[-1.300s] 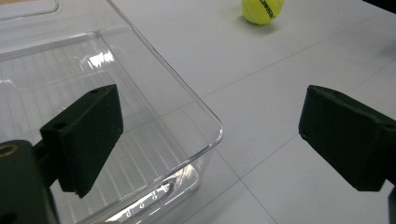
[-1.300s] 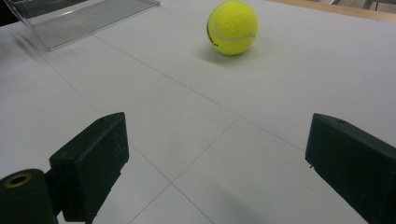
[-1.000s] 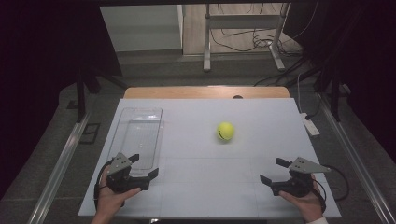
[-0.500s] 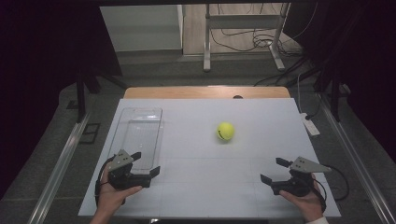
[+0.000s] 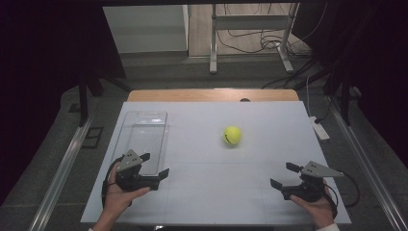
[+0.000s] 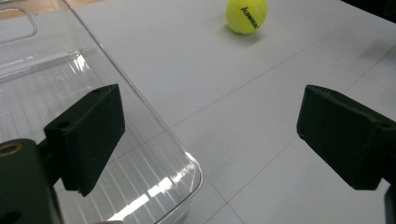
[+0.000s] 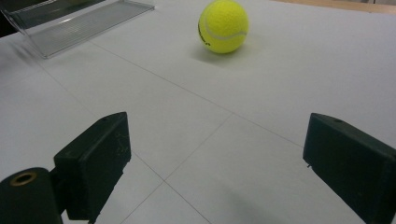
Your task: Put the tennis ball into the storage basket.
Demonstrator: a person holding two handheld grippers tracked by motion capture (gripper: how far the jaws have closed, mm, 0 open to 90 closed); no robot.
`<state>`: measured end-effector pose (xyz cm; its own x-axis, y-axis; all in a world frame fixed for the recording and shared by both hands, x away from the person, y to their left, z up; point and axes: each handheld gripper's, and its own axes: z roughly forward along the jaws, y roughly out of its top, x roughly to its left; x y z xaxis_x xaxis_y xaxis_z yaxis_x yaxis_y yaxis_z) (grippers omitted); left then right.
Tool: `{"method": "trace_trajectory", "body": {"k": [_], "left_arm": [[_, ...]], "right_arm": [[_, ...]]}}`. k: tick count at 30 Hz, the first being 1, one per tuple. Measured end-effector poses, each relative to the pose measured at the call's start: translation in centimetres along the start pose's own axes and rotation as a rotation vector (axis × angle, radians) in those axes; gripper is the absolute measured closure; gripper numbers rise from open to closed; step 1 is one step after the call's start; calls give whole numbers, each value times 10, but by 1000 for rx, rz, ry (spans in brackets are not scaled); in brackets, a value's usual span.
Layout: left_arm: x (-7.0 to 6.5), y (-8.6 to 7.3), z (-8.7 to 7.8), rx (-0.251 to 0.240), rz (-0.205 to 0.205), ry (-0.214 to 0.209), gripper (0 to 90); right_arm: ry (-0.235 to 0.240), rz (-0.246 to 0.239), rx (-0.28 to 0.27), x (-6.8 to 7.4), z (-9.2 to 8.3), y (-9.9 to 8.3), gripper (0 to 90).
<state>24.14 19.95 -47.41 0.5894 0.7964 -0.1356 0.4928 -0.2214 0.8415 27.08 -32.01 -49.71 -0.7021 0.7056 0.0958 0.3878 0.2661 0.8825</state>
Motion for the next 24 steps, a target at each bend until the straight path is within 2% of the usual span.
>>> {"method": "trace_trajectory", "body": {"k": [12, 24], "left_arm": [[-7, 14, 3, 5, 24, -4, 93], [-18, 36, 9, -1, 73, -54, 93]], "right_arm": [[-3, -1, 11, -2, 2, -1, 81], [-17, 0, 4, -1, 0, 0, 81]]}}
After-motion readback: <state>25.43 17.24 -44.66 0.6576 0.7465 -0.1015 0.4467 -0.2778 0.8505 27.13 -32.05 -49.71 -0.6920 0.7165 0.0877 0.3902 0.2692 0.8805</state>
